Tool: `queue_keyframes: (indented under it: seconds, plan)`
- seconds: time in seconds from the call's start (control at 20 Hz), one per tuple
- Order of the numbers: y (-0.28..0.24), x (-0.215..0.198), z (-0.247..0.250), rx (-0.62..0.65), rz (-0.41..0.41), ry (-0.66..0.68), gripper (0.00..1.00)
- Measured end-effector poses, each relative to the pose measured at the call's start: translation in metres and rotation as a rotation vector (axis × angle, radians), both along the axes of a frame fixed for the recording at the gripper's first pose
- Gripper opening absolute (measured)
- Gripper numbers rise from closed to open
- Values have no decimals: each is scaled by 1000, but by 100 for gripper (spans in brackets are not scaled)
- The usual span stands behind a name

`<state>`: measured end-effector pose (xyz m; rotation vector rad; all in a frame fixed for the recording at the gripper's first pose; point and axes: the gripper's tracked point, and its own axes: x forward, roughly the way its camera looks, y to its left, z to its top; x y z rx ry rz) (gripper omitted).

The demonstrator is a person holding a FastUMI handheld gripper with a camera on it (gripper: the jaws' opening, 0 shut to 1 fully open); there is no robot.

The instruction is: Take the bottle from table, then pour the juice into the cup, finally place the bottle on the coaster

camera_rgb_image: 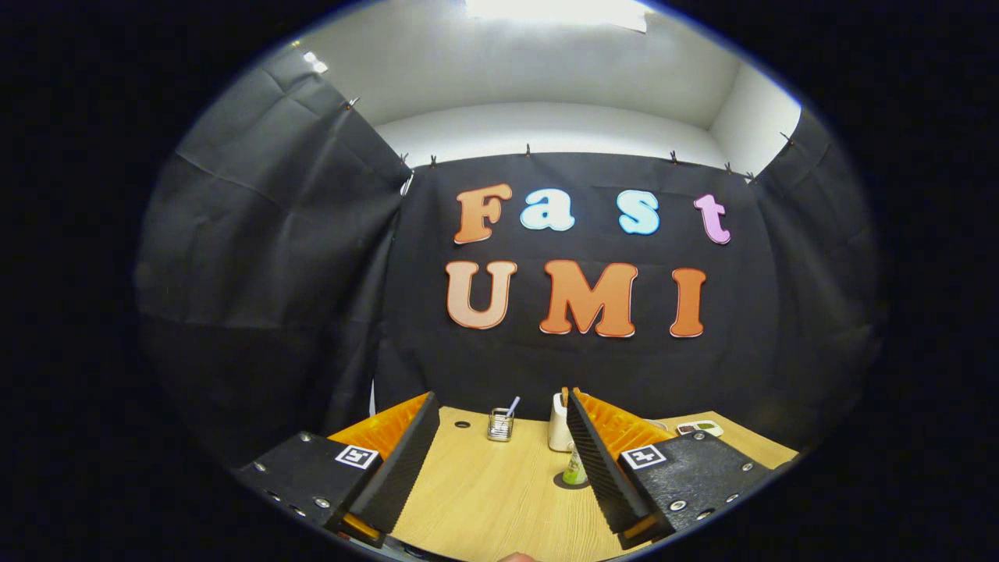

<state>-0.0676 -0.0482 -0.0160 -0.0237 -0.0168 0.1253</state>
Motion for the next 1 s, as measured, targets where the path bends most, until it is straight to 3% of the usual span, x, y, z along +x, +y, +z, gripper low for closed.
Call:
queue_keyframes:
  seconds: [0.6,0.75,1.0]
  plan:
    - [7,-29,53,-41,4,-111,97]
    - [13,-30,51,-27,27,-109,97]
    - [4,-28,41,-45,-3,-89,97]
